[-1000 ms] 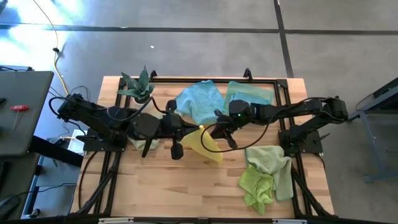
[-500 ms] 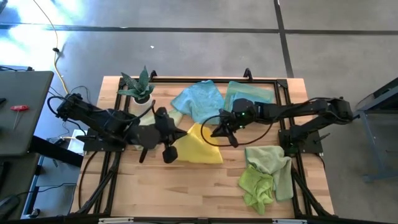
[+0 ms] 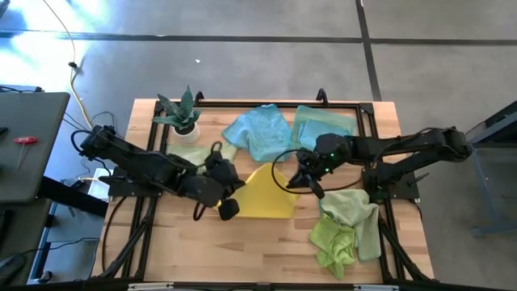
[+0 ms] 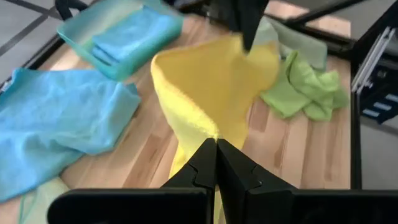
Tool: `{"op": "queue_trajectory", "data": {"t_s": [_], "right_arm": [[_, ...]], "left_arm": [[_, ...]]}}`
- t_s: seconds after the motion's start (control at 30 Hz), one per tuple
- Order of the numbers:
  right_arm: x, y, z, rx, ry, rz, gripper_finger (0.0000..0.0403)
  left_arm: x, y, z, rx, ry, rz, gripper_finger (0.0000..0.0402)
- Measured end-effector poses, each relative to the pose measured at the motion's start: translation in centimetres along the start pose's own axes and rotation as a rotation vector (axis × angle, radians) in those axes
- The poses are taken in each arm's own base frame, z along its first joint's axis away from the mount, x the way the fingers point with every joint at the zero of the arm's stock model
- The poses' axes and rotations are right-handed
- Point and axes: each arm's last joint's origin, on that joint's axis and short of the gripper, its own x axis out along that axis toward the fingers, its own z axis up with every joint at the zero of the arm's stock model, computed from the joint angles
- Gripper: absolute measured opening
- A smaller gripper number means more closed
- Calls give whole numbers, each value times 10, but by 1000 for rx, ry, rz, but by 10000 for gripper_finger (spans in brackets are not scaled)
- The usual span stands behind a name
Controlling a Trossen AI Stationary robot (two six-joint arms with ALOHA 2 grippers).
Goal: Fold microfiber towels
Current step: Fold the yellow microfiber cloth
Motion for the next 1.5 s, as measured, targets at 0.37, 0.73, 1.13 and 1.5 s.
{"op": "queue_trajectory", "data": {"t_s": [0.37,0.73,1.13,1.5], "right_arm": [[-44,53,44,-148,141,-268,0],[-52,41,52,-190,256,-437,0],[-69,-9,77,-277,236,-576,0],[-79,-3,120,-314,157,-573,0]], "left_arm": [[18,7,7,74,-47,118,0],[6,17,29,165,-181,81,0],[12,75,56,274,-185,257,0],[-14,102,67,222,-251,200,0]]}}
